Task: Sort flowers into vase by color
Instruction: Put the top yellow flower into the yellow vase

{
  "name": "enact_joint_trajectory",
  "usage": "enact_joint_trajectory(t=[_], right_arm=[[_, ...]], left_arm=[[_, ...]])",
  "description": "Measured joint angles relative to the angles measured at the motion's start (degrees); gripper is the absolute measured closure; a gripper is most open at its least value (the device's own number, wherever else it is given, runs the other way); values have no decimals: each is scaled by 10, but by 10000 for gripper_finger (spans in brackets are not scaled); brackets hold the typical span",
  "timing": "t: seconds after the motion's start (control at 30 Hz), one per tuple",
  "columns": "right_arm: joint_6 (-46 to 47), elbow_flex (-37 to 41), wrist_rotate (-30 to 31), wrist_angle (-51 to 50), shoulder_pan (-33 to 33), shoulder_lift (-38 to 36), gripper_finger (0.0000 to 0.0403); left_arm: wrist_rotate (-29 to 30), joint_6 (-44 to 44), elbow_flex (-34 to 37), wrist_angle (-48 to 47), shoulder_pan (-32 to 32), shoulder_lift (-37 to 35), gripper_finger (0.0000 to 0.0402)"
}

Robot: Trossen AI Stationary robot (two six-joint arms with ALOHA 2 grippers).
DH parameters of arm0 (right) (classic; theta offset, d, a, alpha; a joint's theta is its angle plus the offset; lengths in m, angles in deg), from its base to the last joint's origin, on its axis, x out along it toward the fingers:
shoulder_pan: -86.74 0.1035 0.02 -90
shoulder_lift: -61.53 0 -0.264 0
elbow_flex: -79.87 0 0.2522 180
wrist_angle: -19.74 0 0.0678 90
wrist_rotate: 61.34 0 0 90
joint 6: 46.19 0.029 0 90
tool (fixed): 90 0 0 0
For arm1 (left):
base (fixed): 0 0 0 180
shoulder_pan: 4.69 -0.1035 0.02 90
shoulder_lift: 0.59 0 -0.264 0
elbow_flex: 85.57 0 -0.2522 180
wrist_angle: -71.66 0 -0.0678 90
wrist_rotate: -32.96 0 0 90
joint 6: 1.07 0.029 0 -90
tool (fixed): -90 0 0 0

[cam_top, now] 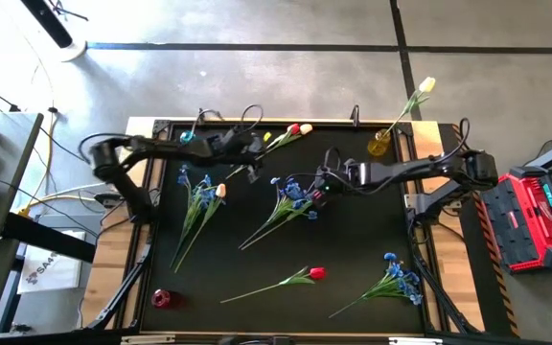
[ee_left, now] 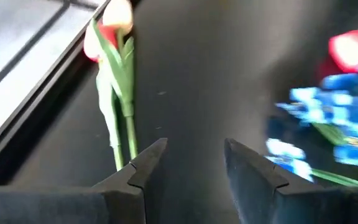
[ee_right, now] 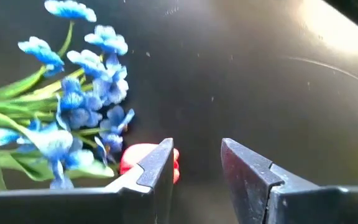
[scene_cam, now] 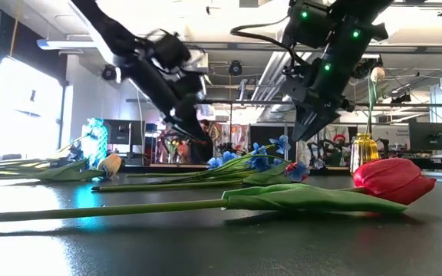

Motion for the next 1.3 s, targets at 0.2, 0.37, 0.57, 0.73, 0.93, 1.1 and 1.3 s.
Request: enact_joint_trajectory(t=[0.2, 0.37, 0.57, 0.73, 0.93, 1.1, 1.3], right_arm=[[-3, 5, 36, 18, 0, 0, 279], [-13, 5, 37, 7, 0, 0, 279], [-15, 5, 36, -4, 0, 0, 279], [-15, 5, 36, -7, 0, 0, 279], [-19, 5, 35, -7, 0, 0, 279], [-25, 5, 35, -6, -2, 0, 279], [-24, 5, 35, -6, -2, 0, 279]], left_arm=[[-26, 4, -97, -71, -32, 89, 270], [-27, 4, -169, -135, -39, 143, 271], [1, 6, -232, -207, -48, 188, 271], [0, 6, -253, -238, -63, 210, 271], [-5, 19, -256, -250, -69, 228, 271], [-6, 24, -257, -250, -68, 230, 271], [-6, 25, -256, -250, -67, 231, 307]])
